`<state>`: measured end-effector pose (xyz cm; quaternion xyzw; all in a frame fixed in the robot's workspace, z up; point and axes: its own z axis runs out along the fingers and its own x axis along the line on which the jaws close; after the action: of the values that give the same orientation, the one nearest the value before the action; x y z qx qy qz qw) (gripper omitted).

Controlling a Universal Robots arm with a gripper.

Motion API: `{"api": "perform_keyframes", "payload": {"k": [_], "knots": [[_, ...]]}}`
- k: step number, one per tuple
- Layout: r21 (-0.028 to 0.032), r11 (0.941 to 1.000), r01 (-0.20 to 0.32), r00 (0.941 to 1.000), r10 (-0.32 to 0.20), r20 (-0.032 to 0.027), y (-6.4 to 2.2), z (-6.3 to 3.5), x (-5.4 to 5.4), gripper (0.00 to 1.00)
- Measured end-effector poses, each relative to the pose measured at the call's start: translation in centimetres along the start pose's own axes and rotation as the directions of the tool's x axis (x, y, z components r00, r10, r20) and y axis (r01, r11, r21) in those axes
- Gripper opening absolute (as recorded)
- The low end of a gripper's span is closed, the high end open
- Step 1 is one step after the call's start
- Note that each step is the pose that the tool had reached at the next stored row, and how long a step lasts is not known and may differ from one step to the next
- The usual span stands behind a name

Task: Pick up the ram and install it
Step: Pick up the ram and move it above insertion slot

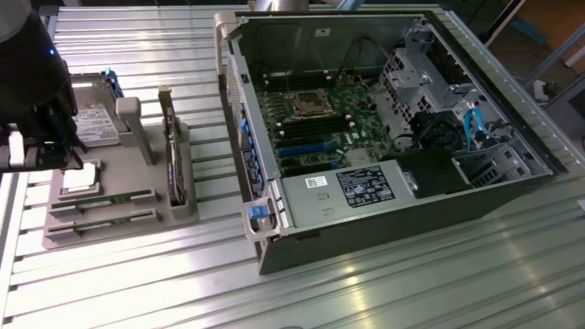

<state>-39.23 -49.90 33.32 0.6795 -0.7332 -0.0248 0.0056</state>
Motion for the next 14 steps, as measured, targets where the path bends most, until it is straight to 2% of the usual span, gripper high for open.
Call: {"api": "perform_keyframes", "payload": {"k": [14], "knots": [[0.0000,1.0000,0.000,1.0000,0.000,0.0000,-0.03,1.48,0.2,0.26]]}}
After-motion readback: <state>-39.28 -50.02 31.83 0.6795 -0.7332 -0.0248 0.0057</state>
